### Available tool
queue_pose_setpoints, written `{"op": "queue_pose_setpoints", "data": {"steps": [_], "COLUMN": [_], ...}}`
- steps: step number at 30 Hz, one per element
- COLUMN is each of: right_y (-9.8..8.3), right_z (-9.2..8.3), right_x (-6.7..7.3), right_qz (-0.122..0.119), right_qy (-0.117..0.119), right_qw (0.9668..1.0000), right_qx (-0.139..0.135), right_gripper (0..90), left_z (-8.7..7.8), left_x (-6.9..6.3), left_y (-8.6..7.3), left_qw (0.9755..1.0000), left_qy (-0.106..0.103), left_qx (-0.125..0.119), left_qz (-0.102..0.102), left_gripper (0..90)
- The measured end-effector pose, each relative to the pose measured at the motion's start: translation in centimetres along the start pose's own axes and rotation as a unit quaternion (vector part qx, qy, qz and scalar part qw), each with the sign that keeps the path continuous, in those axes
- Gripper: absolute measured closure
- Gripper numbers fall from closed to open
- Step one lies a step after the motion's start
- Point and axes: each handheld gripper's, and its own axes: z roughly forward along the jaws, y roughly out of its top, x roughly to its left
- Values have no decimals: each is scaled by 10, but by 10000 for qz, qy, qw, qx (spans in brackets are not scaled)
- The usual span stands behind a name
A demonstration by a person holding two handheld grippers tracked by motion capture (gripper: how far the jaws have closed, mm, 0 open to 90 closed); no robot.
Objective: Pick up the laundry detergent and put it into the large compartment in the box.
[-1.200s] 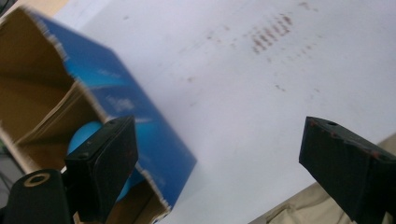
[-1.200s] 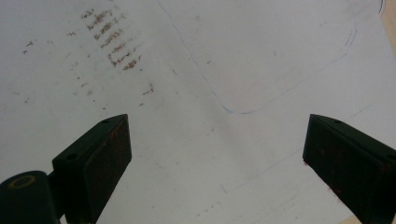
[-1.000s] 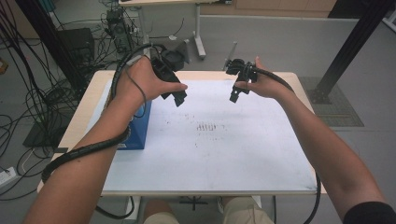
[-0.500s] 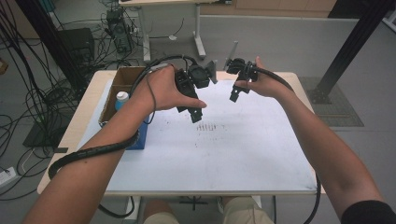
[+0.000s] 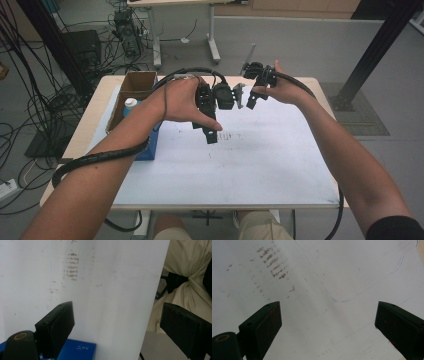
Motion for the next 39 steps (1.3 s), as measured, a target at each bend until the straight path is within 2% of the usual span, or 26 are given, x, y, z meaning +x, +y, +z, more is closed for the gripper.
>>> {"op": "queue_pose_setpoints", "data": {"steps": [10, 39], "right_y": [1, 2], "right_z": [1, 1], "right_x": [0, 2], "right_qz": [-1, -38], "right_qy": [9, 20], "right_qw": [10000, 10000], "right_qx": [-2, 7], "right_gripper": [71, 71], "left_z": [4, 10], "left_x": [-3, -2], "left_y": [1, 0], "left_qw": [9999, 9999], "left_qy": [62, 37], "left_qx": [75, 66], "left_qz": [49, 67], "left_gripper": [126, 124]}}
